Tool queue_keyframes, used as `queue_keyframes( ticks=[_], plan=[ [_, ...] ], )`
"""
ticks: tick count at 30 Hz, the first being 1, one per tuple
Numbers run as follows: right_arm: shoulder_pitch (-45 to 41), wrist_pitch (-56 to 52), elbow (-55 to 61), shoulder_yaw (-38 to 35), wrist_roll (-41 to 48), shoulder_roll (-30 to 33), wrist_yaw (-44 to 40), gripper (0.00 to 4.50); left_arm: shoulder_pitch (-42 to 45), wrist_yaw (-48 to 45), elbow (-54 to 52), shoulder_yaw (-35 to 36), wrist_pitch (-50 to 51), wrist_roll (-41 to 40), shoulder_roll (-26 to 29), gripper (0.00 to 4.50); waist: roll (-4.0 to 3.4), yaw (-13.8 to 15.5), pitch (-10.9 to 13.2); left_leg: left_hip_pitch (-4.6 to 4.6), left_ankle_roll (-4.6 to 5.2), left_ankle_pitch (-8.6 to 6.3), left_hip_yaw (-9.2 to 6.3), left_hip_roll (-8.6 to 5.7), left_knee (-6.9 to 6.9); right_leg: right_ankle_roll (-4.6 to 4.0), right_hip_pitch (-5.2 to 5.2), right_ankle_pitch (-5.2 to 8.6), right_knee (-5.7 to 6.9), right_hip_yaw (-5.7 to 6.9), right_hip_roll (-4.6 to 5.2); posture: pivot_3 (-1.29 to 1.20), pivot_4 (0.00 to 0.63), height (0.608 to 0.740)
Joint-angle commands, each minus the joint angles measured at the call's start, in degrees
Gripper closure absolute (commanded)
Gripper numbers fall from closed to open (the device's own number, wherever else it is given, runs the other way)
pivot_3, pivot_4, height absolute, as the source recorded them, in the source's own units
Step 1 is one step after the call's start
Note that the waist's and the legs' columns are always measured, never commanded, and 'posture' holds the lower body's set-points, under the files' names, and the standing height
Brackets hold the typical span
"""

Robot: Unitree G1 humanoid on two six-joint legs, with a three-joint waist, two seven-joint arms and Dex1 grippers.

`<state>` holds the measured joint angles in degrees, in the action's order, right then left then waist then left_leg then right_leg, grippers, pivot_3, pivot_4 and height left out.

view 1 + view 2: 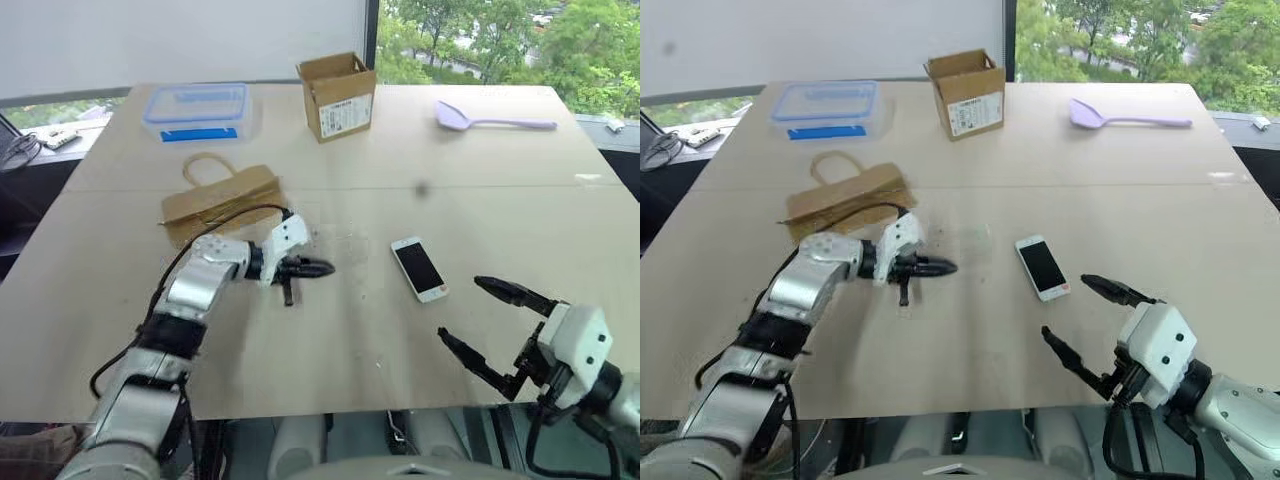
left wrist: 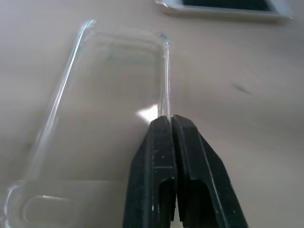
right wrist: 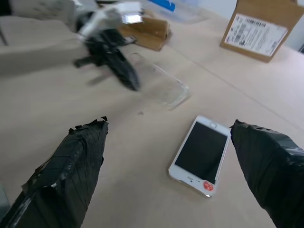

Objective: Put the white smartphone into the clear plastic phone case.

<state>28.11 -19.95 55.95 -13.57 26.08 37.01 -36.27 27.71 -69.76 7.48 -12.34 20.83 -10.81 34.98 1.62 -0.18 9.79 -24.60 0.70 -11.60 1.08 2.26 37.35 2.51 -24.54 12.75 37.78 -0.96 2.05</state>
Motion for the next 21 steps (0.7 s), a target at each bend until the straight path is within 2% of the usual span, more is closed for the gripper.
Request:
queue_keyframes(
  ticks=[1,5,10,16,21],
  plan=[
    [-1.67,0.13,-0.29,0.90,-0.41,1.21,-1.02,0.00,-0.44,1.09,-5.85,-1.04,0.73,-0.24,-0.57,4.44,0.01,0.48,-0.01,0.00,0.00,0.00,-0.02,-0.02,0.05,0.00,0.01,0.00,0.02,0.01,0.00,0.00,0.150,0.740],
    [-2.75,-0.74,-1.24,0.91,-0.43,2.11,-1.33,0.00,-0.42,1.72,-6.94,-2.55,0.22,0.61,-1.25,4.44,0.01,0.98,-0.01,-0.01,0.00,0.00,-0.02,-0.07,0.07,0.00,0.02,0.00,0.02,0.00,-0.02,0.00,0.150,0.740],
    [-3.78,-1.60,-2.70,0.18,-0.96,3.37,-1.51,0.00,1.64,3.11,-3.26,-4.13,-2.98,2.68,-3.77,4.44,0.02,1.00,-0.01,-0.03,0.01,0.00,0.00,-0.09,0.07,0.01,0.01,0.00,0.01,-0.02,-0.03,0.00,0.150,0.740],
    [-6.20,-4.15,-5.35,-0.17,0.62,4.41,-1.97,0.00,3.12,-0.23,0.13,-4.07,-3.09,0.88,-4.89,4.44,0.03,0.78,-0.02,-0.02,0.01,0.00,0.01,-0.09,0.07,0.01,0.01,0.00,0.02,-0.04,-0.05,0.00,0.150,0.740],
    [-15.18,-7.03,-13.14,-2.36,7.38,8.02,-7.36,0.00,2.24,-0.69,-2.12,-0.31,-2.59,-2.30,-4.13,2.25,0.03,0.73,-0.01,0.00,0.01,0.00,0.01,-0.08,0.08,0.01,0.02,0.00,0.02,-0.06,-0.06,0.00,0.150,0.740]
  ],
)
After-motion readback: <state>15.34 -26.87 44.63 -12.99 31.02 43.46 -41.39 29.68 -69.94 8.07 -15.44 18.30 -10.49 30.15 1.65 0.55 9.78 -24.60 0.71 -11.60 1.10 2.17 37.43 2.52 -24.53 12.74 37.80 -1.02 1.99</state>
